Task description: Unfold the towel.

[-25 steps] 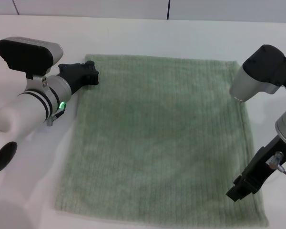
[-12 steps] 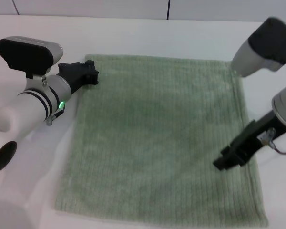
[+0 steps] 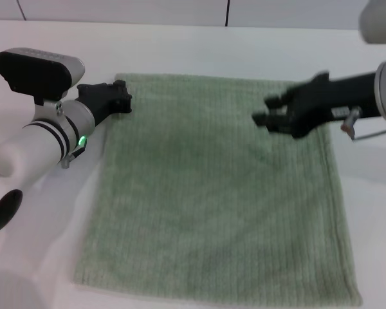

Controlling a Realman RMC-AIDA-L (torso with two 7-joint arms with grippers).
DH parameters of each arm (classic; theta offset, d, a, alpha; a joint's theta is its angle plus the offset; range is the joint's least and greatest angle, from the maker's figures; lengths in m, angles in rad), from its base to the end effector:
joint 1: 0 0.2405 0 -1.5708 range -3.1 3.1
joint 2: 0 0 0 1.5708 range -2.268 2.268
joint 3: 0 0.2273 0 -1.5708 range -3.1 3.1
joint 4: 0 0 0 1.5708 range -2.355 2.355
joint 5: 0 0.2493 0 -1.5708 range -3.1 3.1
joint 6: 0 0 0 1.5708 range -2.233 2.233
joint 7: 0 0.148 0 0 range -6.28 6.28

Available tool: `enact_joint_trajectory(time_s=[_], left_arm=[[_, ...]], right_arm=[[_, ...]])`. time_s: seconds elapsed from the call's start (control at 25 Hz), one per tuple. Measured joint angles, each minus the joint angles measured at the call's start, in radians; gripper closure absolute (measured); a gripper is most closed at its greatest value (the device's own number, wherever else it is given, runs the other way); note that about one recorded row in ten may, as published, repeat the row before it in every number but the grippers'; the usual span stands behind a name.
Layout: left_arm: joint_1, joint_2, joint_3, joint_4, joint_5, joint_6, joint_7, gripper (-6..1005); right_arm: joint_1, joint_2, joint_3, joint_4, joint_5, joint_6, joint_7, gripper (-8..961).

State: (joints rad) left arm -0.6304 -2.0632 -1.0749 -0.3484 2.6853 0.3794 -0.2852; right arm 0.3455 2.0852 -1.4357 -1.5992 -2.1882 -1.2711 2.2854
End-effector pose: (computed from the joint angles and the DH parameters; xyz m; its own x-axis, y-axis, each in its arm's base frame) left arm -0.2851 0.4164 -0.0869 0.7264 0.4100 0.5516 0.6786 -0.3007 -0.6702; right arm 0.1076 0.3661 0.0276 0.9169 -0.3473 -0.1966 -0.3978 -0.8347 -0.3808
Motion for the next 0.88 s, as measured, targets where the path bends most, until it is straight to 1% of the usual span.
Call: enact_joint_trajectory(time_s=[0.04, 0.08, 0.12, 0.24, 0.28, 0.32, 0.36, 0.4, 0.44, 0.48, 0.52, 0.56, 0.6, 0.64, 0.68, 0.72, 0.76, 0.8, 0.84, 0.88], left_arm=[[0.001, 0.000, 0.000, -0.001, -0.001, 0.002, 0.000, 1000], [0.002, 0.000, -0.001, -0.002, -0.002, 0.006, 0.000, 1001], [0.003, 0.000, -0.003, -0.004, -0.003, 0.012, 0.000, 1001], [0.009, 0.000, -0.008, -0.007, -0.003, 0.018, 0.000, 1001], [0.009, 0.000, -0.008, -0.007, -0.003, 0.018, 0.000, 1001], [0.030, 0.000, -0.030, -0.025, 0.000, 0.050, 0.000, 1000], [0.030, 0.000, -0.030, -0.025, 0.000, 0.050, 0.000, 1000], [0.047, 0.001, -0.039, -0.028, 0.000, 0.095, 0.000, 1000], [0.047, 0.001, -0.039, -0.028, 0.000, 0.095, 0.000, 1000], [0.047, 0.001, -0.039, -0.028, 0.000, 0.095, 0.000, 999], [0.047, 0.001, -0.039, -0.028, 0.000, 0.095, 0.000, 999], [0.047, 0.001, -0.039, -0.028, 0.000, 0.095, 0.000, 999], [0.065, 0.002, -0.044, -0.028, 0.001, 0.149, 0.000, 999], [0.088, 0.003, -0.062, -0.028, 0.001, 0.207, 0.000, 999], [0.088, 0.003, -0.062, -0.028, 0.001, 0.207, 0.000, 998], [0.109, 0.003, -0.076, -0.023, 0.001, 0.261, 0.001, 998], [0.109, 0.003, -0.076, -0.023, 0.001, 0.261, 0.001, 998], [0.147, 0.004, -0.111, -0.020, 0.001, 0.345, 0.020, 998], [0.153, 0.003, -0.118, -0.020, 0.001, 0.357, 0.025, 997], [0.153, 0.003, -0.118, -0.020, 0.001, 0.357, 0.025, 997]], right_arm=[[-0.024, 0.000, -0.001, 0.013, 0.053, 0.055, -0.050, 620], [-0.068, 0.000, -0.002, 0.058, 0.182, 0.168, -0.181, 620], [-0.068, 0.000, -0.002, 0.058, 0.182, 0.168, -0.181, 620], [-0.111, -0.001, -0.003, 0.157, 0.403, 0.317, -0.406, 619], [-0.127, -0.001, -0.004, 0.239, 0.568, 0.391, -0.580, 619], [-0.127, -0.001, -0.004, 0.239, 0.568, 0.391, -0.580, 619], [-0.129, -0.001, -0.004, 0.293, 0.660, 0.416, -0.686, 619], [-0.128, -0.001, -0.004, 0.347, 0.762, 0.435, -0.812, 619], [-0.123, -0.001, -0.004, 0.403, 0.862, 0.443, -0.931, 619], [-0.111, -0.001, -0.002, 0.503, 1.039, 0.447, -1.137, 619], [-0.111, -0.001, -0.002, 0.503, 1.039, 0.447, -1.137, 620], [-0.103, -0.001, 0.000, 0.550, 1.128, 0.447, -1.238, 620], [-0.089, -0.002, 0.004, 0.640, 1.285, 0.444, -1.401, 620], [-0.078, -0.003, 0.007, 0.709, 1.398, 0.441, -1.506, 620], [-0.078, -0.003, 0.007, 0.709, 1.398, 0.441, -1.506, 620], [-0.073, -0.003, 0.012, 0.742, 1.449, 0.440, -1.553, 620], [-0.070, -0.003, 0.020, 0.768, 1.486, 0.438, -1.586, 620], [-0.067, -0.003, 0.027, 0.792, 1.522, 0.433, -1.612, 620], [-0.058, -0.004, 0.051, 0.858, 1.604, 0.399, -1.641, 619], [-0.058, -0.004, 0.051, 0.858, 1.604, 0.399, -1.641, 619]])
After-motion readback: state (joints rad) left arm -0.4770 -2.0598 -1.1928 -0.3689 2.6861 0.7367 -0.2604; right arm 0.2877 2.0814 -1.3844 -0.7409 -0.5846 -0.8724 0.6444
